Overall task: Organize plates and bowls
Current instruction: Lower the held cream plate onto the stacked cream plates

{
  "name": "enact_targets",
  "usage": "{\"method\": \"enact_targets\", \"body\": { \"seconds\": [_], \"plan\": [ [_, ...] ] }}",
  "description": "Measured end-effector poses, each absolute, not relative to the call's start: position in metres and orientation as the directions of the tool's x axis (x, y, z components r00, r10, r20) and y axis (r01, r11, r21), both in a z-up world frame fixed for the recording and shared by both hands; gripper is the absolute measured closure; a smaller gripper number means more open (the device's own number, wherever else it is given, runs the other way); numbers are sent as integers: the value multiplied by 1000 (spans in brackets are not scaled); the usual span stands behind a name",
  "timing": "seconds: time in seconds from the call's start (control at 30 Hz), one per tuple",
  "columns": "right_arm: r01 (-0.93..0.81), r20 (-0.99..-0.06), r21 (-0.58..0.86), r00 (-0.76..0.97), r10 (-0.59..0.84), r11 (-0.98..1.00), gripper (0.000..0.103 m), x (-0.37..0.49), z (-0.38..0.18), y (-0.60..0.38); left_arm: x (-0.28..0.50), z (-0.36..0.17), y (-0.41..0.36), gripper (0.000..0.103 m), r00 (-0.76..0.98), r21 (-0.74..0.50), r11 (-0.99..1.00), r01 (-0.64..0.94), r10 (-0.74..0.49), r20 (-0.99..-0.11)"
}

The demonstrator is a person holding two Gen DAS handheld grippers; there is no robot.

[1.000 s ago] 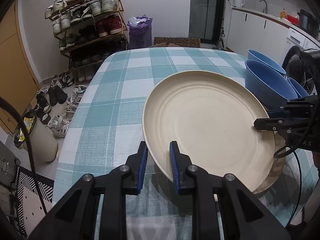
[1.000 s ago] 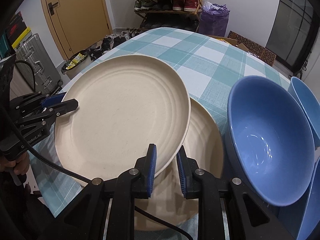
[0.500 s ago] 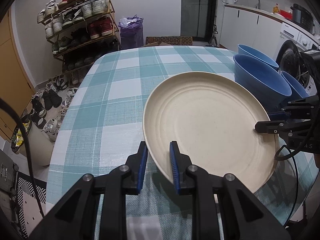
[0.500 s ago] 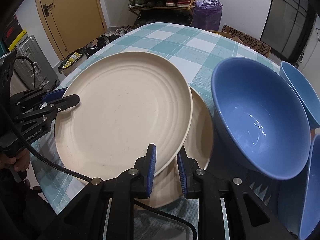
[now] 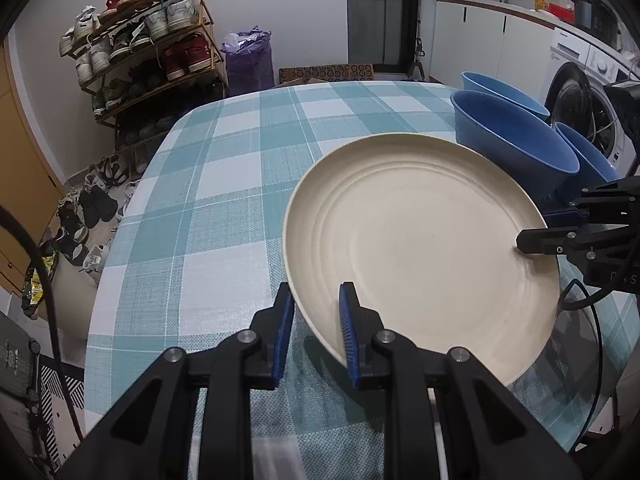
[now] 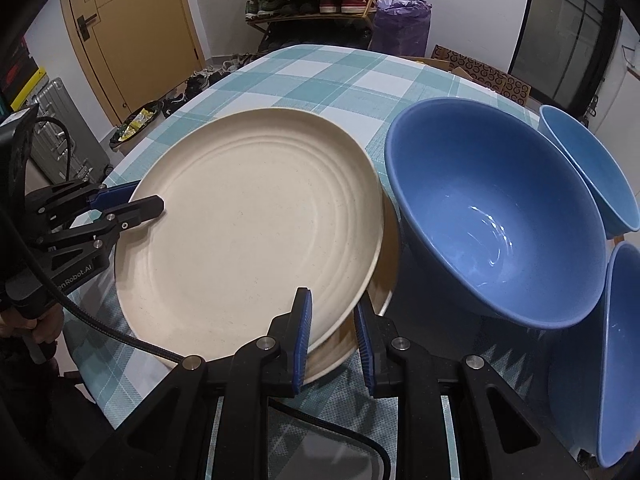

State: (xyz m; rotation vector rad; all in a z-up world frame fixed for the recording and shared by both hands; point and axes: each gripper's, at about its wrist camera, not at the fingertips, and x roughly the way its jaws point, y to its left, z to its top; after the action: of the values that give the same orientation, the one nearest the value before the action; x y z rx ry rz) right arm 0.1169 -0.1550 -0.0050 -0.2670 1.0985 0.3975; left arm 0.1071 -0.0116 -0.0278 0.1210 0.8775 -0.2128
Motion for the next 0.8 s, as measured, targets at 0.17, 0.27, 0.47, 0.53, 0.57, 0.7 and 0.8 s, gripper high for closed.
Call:
{"method": "enact_targets", "body": {
  "seconds": [0.17,0.27,0.47,0.53,0.57,0.7,0.8],
  "plan": [
    [-442,-900,-21,399,175,897,81,117,-6,-154,108,-29,-13,83,612,24,970,242,-134,-779],
    [-439,-899,-19,400,177,898,81,118,-6,-154,108,-29,-13,83,610,24,970,244,-134,-781],
    [-443,-902,-35,401,163,896,81,115,-3,-153,106,-29,-16,81,605,33,967,253,-131,-785],
    [-445,-902,-41,402,159,895,81,115,-2,-153,107,-30,-15,81,603,26,967,252,-136,-786],
    [-445,-902,-40,402,159,895,80,115,-2,-152,107,-30,-15,81,603,25,967,252,-137,-786],
    [-451,-900,-58,409,149,891,78,113,-1,-151,106,-30,-16,80,606,36,966,258,-133,-784],
    [-458,-897,-80,420,136,885,75,110,-1,-150,106,-31,-17,78,607,45,964,261,-127,-785]
  ]
}}
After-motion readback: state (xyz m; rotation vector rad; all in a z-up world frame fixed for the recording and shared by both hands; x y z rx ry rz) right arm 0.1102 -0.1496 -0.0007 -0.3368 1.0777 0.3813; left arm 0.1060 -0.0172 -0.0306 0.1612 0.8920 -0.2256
